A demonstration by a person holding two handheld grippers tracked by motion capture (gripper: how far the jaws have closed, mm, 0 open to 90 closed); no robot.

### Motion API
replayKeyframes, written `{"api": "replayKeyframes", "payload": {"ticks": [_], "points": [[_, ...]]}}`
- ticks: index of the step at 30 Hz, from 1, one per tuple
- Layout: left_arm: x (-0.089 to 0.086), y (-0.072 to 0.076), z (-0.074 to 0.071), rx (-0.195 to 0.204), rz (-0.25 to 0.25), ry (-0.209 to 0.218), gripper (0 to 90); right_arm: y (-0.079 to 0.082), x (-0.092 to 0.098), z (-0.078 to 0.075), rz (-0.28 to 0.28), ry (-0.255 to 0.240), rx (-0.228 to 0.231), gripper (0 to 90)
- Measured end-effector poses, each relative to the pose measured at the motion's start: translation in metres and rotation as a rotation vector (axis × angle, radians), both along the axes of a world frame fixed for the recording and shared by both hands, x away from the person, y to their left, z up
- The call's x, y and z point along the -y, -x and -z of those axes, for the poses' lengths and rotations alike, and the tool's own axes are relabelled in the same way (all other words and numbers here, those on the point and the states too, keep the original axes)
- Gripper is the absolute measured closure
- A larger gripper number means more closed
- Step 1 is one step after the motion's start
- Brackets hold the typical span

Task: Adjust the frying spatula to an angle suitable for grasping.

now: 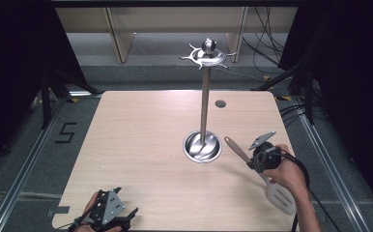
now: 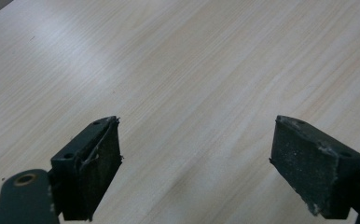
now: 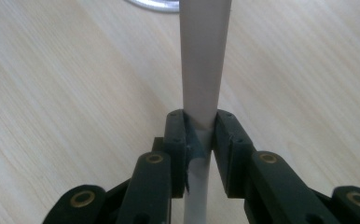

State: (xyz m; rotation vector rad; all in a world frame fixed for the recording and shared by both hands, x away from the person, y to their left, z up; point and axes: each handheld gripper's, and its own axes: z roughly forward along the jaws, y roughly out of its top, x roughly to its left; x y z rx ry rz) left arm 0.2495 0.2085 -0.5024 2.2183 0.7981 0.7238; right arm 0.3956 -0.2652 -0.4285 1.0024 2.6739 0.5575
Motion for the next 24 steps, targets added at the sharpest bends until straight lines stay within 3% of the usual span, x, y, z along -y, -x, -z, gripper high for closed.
{"api": "replayKeyframes", "payload": {"ticks": [4, 6, 7, 9, 12, 13, 15, 17, 20, 23, 24], "points": [[-0.002, 0.000, -0.002, -0.017, 0.016, -0.044, 15.1, 0.002, 0.001, -0.006, -0.002, -0.029, 0.028, 76.4], [-0.002, 0.000, -0.002, -0.016, 0.014, -0.044, 15.1, 0.002, 0.003, -0.010, -0.017, -0.055, 0.070, 76.3], [0.000, 0.000, -0.001, 0.000, -0.003, -0.018, 15.1, 0.003, 0.004, -0.013, -0.013, -0.064, 0.070, 76.4], [0.000, 0.000, 0.000, -0.001, -0.005, -0.010, 15.0, 0.005, 0.005, -0.019, -0.009, -0.100, 0.086, 76.4], [0.000, 0.000, 0.000, -0.003, -0.004, -0.009, 15.0, 0.006, 0.008, -0.023, -0.012, -0.114, 0.096, 76.4], [0.000, 0.000, 0.000, -0.003, -0.003, -0.017, 15.1, 0.006, 0.009, -0.022, -0.010, -0.130, 0.129, 76.4], [0.000, 0.000, 0.000, -0.004, -0.001, -0.014, 15.1, 0.007, 0.011, -0.026, -0.007, -0.135, 0.126, 76.4], [0.000, 0.000, 0.000, -0.014, 0.007, -0.012, 15.1, 0.009, 0.012, -0.029, 0.006, -0.170, 0.157, 76.4], [-0.001, 0.000, -0.001, -0.021, 0.016, -0.036, 15.1, 0.011, 0.014, -0.034, 0.001, -0.178, 0.144, 76.4], [-0.001, 0.000, -0.001, -0.021, 0.015, -0.038, 15.0, 0.013, 0.015, -0.037, 0.004, -0.213, 0.183, 76.4], [-0.002, 0.000, -0.002, -0.017, 0.012, -0.043, 15.1, 0.012, 0.017, -0.040, -0.020, -0.227, 0.206, 76.4]]}}
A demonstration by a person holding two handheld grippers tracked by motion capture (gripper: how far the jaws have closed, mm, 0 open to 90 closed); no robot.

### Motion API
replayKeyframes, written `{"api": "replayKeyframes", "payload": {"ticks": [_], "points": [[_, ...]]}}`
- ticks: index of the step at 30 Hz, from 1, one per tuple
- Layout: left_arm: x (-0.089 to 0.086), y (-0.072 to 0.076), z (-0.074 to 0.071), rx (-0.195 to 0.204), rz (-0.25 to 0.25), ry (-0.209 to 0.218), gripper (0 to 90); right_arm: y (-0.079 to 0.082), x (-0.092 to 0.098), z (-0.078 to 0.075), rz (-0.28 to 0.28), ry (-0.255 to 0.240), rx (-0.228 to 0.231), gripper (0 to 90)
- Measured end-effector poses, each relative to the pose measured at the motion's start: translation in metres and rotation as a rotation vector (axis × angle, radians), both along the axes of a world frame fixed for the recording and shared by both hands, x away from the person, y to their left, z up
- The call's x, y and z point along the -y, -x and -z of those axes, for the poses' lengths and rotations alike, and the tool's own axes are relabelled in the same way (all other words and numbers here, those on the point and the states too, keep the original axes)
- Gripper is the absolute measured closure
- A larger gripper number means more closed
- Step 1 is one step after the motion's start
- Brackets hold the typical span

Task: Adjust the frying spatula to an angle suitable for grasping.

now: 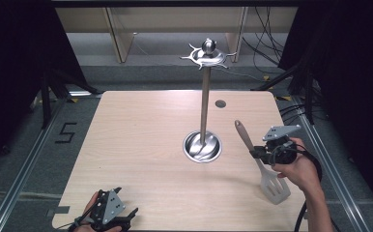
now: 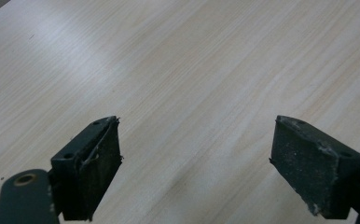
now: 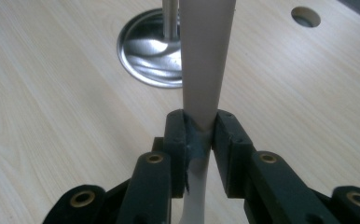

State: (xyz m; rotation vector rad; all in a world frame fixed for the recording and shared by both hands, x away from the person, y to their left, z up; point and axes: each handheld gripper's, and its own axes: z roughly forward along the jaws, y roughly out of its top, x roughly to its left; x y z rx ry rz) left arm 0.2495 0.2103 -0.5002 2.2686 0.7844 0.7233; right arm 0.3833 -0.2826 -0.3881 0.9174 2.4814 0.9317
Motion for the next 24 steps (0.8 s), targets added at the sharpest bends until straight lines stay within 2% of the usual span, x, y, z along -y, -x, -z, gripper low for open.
{"api": "replayKeyframes", "payload": {"ticks": [2, 3, 4, 5, 6, 8, 9, 10, 14, 16, 19, 20, 24], "points": [[0.000, 0.000, 0.000, 0.002, -0.002, 0.002, 15.0, 0.001, 0.001, -0.002, -0.007, -0.001, -0.008, 76.4], [0.000, 0.000, 0.000, 0.002, -0.002, 0.002, 15.0, 0.003, 0.001, -0.003, 0.005, -0.024, -0.006, 76.4], [0.000, 0.000, 0.000, 0.002, -0.003, 0.004, 15.1, 0.004, 0.002, -0.007, -0.001, -0.025, -0.028, 76.4], [0.000, 0.000, 0.001, -0.001, -0.004, 0.014, 15.1, 0.006, 0.001, -0.009, 0.000, -0.056, -0.017, 76.4], [0.000, 0.000, 0.000, -0.001, 0.002, -0.002, 15.0, 0.004, 0.002, -0.011, -0.025, -0.054, 0.001, 76.4], [0.000, 0.000, 0.000, 0.000, 0.002, -0.001, 15.1, 0.006, 0.000, -0.013, -0.026, -0.073, -0.010, 76.4], [0.000, 0.000, 0.000, 0.000, 0.002, -0.001, 15.1, 0.006, 0.000, -0.014, -0.034, -0.081, 0.010, 76.4], [0.000, 0.000, 0.000, 0.001, 0.000, -0.001, 15.1, 0.005, 0.000, -0.015, -0.046, -0.089, 0.005, 76.4], [0.000, 0.000, 0.000, 0.003, -0.004, 0.002, 15.1, 0.005, 0.000, -0.015, -0.042, -0.114, 0.013, 76.4], [0.000, 0.000, 0.000, 0.003, -0.004, 0.003, 15.1, 0.004, 0.002, -0.017, -0.058, -0.126, 0.035, 76.4], [0.000, 0.000, 0.000, 0.002, -0.003, 0.002, 15.1, 0.004, 0.003, -0.018, -0.071, -0.132, 0.041, 76.4], [0.000, 0.000, 0.000, 0.002, -0.004, 0.002, 15.1, 0.006, 0.002, -0.019, -0.058, -0.157, 0.042, 76.3], [0.000, 0.000, 0.000, 0.003, -0.005, 0.004, 15.1, 0.007, 0.003, -0.022, -0.068, -0.176, 0.051, 76.4]]}}
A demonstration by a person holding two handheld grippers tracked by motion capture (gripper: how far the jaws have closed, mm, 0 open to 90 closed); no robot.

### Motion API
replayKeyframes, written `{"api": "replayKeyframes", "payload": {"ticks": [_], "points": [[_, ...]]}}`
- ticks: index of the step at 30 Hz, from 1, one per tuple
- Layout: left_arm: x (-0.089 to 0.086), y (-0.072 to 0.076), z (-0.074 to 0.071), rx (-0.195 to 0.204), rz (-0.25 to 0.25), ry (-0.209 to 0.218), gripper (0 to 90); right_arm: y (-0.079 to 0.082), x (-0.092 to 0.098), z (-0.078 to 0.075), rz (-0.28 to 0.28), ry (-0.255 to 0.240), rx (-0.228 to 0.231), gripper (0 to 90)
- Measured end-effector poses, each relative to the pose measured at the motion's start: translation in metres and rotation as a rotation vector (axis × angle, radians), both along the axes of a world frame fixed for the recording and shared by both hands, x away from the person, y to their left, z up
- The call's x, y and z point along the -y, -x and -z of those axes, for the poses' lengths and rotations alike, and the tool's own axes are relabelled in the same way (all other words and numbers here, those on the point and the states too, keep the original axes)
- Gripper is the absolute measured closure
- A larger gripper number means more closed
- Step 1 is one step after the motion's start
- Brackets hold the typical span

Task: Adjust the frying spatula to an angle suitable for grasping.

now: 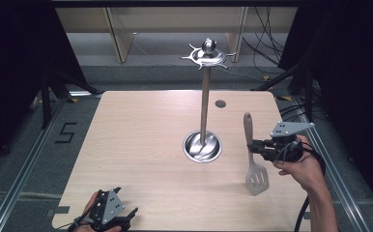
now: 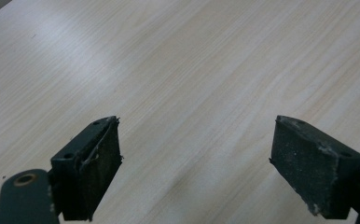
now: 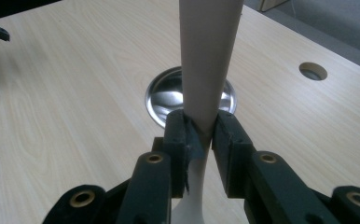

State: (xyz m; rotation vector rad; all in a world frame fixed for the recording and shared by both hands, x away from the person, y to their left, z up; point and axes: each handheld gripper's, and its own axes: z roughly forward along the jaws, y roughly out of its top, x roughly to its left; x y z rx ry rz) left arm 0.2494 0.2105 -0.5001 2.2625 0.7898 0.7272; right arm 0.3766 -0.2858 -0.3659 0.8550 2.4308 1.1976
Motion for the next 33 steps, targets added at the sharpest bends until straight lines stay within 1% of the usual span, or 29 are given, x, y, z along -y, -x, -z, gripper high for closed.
{"api": "replayKeyframes", "payload": {"ticks": [1, 2, 3, 5, 7, 8, 9, 10, 11, 13, 15, 16, 17, 19, 20, 23, 25, 26, 27, 28, 29, 30, 31, 32, 33], "points": [[0.000, 0.000, 0.001, -0.005, -0.001, 0.010, 15.1, 0.001, 0.000, -0.001, 0.001, -0.008, -0.002, 76.4], [0.000, 0.000, 0.001, -0.004, 0.001, 0.004, 15.0, 0.001, 0.000, -0.002, -0.012, -0.018, 0.001, 76.4], [0.000, 0.000, 0.001, -0.008, 0.002, 0.004, 15.0, 0.001, 0.000, -0.002, -0.012, -0.018, 0.001, 76.4], [0.001, 0.000, 0.001, -0.005, -0.001, 0.010, 15.1, 0.001, -0.001, -0.002, -0.002, -0.047, 0.013, 76.3], [0.000, 0.000, 0.000, -0.002, 0.001, -0.002, 15.0, 0.001, 0.000, -0.004, -0.012, -0.042, 0.005, 76.3], [0.000, 0.000, 0.000, -0.002, 0.001, -0.002, 15.1, 0.001, 0.000, -0.004, -0.012, -0.042, 0.005, 76.3], [0.000, 0.000, 0.001, -0.005, 0.000, 0.009, 15.1, 0.000, 0.000, -0.004, -0.025, -0.038, 0.016, 76.4], [0.000, 0.000, 0.001, -0.005, -0.002, 0.010, 15.1, 0.001, 0.000, -0.005, -0.015, -0.052, 0.027, 76.4], [0.000, 0.000, 0.001, -0.005, -0.002, 0.010, 15.1, 0.001, 0.000, -0.006, -0.015, -0.051, 0.029, 76.4], [0.000, 0.000, 0.001, -0.005, -0.001, 0.009, 15.1, 0.001, 0.000, -0.006, -0.012, -0.055, 0.029, 76.4], [0.000, 0.000, 0.001, -0.004, -0.003, 0.010, 15.0, 0.002, -0.001, -0.006, -0.005, -0.069, 0.025, 76.4], [0.000, 0.000, 0.001, -0.005, -0.001, 0.007, 15.1, 0.002, -0.001, -0.008, -0.020, -0.061, 0.020, 76.4], [0.000, 0.000, 0.001, -0.005, -0.001, 0.007, 15.1, 0.002, -0.001, -0.008, -0.020, -0.061, 0.020, 76.4], [0.000, 0.000, 0.001, -0.004, -0.004, 0.010, 15.1, 0.002, -0.002, -0.010, -0.016, -0.070, 0.026, 76.4], [0.000, 0.000, 0.001, -0.004, -0.004, 0.011, 15.1, 0.002, -0.002, -0.010, -0.016, -0.073, 0.049, 76.4], [0.000, 0.000, 0.001, -0.005, -0.005, 0.011, 15.1, 0.001, -0.003, -0.012, -0.022, -0.080, 0.048, 76.4], [0.000, 0.000, 0.002, -0.007, -0.006, 0.011, 15.1, 0.001, -0.004, -0.014, -0.023, -0.081, 0.054, 76.4], [0.000, 0.000, 0.001, -0.007, -0.005, 0.005, 15.1, 0.001, -0.006, -0.014, -0.009, -0.099, 0.065, 76.3], [0.000, 0.000, 0.001, -0.006, -0.005, 0.000, 15.1, 0.001, -0.005, -0.015, -0.011, -0.095, 0.070, 76.3], [0.000, -0.001, 0.002, -0.009, -0.004, 0.006, 15.1, 0.001, -0.005, -0.017, -0.019, -0.093, 0.060, 76.4], [0.000, -0.001, 0.002, -0.010, -0.005, 0.005, 15.1, 0.000, -0.006, -0.018, -0.017, -0.091, 0.066, 76.4], [0.000, 0.000, 0.001, -0.007, -0.007, -0.001, 15.1, 0.000, -0.008, -0.018, -0.005, -0.108, 0.083, 76.3], [0.000, 0.000, 0.001, -0.007, -0.007, -0.001, 15.0, -0.001, -0.009, -0.019, -0.012, -0.106, 0.089, 76.4], [0.000, 0.000, 0.001, -0.008, -0.008, 0.001, 15.0, -0.001, -0.009, -0.019, -0.012, -0.106, 0.089, 76.4], [0.000, -0.001, 0.001, -0.006, -0.009, 0.001, 15.1, 0.000, -0.009, -0.020, -0.009, -0.102, 0.071, 76.4]]}}
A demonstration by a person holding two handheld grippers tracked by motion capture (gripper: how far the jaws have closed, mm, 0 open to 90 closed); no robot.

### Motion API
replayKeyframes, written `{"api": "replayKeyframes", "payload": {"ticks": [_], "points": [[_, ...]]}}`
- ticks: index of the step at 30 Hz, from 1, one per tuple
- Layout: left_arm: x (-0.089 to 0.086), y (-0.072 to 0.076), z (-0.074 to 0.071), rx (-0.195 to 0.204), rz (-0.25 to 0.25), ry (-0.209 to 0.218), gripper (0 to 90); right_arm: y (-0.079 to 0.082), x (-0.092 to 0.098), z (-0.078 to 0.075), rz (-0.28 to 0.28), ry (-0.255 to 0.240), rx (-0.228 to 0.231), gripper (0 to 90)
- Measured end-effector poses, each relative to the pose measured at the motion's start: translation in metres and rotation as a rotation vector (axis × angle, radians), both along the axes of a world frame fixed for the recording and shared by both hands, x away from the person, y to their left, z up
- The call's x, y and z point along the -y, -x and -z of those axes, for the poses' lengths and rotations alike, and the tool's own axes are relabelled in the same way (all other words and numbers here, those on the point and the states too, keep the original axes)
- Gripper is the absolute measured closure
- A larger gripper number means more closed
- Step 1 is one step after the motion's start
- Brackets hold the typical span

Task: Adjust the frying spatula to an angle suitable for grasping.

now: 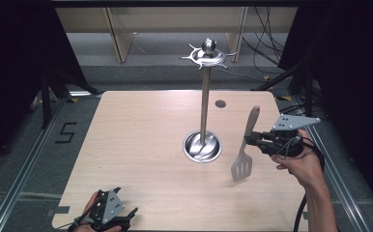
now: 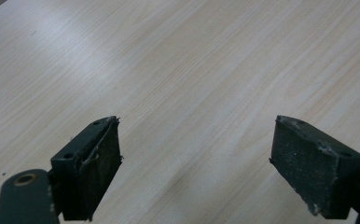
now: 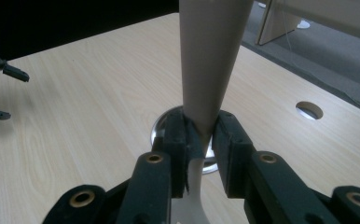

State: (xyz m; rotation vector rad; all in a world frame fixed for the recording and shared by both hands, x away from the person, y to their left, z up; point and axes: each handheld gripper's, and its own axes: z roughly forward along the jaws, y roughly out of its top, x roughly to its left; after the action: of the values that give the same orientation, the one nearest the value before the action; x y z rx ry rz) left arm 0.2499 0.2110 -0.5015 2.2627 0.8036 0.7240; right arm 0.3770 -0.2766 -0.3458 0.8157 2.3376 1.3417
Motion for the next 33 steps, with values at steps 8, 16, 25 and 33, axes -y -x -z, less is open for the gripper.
{"api": "replayKeyframes", "payload": {"ticks": [8, 16, 25, 33], "points": [[-0.001, 0.000, 0.000, -0.002, 0.000, -0.006, 15.1, -0.008, -0.011, -0.006, -0.025, 0.004, 0.019, 76.3], [-0.001, 0.000, 0.000, -0.001, 0.007, 0.002, 15.1, -0.014, -0.029, -0.020, -0.052, -0.015, 0.032, 76.4], [-0.001, 0.000, 0.000, 0.000, 0.000, -0.006, 15.1, -0.025, -0.042, -0.046, -0.078, -0.015, 0.072, 76.4], [-0.001, 0.000, -0.001, 0.000, 0.001, -0.006, 15.1, -0.028, -0.051, -0.051, -0.075, -0.036, 0.070, 76.3]]}}
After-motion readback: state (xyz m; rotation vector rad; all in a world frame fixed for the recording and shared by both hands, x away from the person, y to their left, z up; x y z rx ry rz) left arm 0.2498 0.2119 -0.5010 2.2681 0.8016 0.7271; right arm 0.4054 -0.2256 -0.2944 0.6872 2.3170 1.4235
